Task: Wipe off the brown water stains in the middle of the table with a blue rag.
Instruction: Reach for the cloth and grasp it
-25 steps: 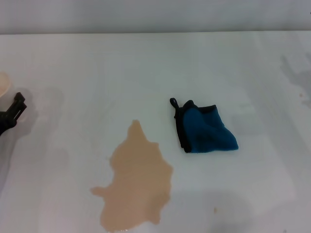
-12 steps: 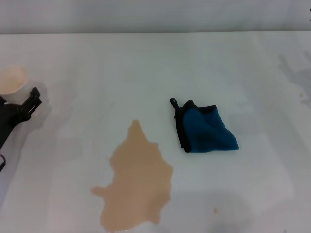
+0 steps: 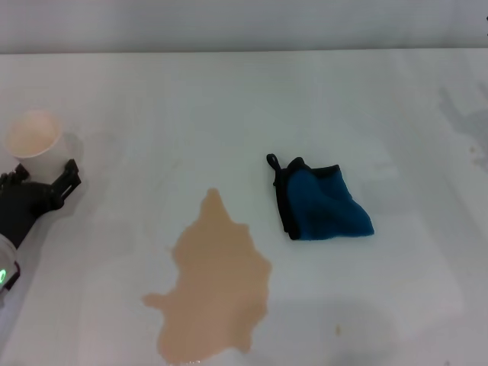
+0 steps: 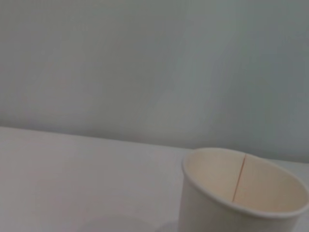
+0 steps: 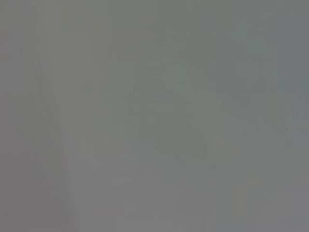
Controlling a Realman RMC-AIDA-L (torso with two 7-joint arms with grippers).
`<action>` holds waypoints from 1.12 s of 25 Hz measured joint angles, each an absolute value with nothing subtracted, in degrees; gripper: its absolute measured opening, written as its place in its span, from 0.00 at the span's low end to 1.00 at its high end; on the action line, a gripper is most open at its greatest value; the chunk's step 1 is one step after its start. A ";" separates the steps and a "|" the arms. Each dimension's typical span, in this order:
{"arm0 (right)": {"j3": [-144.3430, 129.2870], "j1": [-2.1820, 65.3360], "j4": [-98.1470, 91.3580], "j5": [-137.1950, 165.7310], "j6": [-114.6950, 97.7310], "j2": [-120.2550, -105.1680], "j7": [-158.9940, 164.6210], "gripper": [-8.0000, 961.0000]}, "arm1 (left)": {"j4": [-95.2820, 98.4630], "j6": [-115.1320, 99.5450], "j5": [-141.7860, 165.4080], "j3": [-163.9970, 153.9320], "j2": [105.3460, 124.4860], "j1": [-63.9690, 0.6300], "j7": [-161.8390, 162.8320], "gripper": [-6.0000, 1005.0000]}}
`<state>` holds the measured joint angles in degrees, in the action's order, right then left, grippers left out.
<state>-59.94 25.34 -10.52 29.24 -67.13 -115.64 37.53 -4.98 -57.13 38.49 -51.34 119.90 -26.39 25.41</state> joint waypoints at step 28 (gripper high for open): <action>-59.75 24.71 -10.01 29.07 -66.78 -115.39 37.59 0.89 | -9.60 -76.27 37.35 -49.82 119.86 -18.06 36.33 0.88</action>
<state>-59.75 24.71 -10.01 29.07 -66.78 -115.39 37.59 -9.60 -76.27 37.35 -49.82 119.86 -18.06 36.33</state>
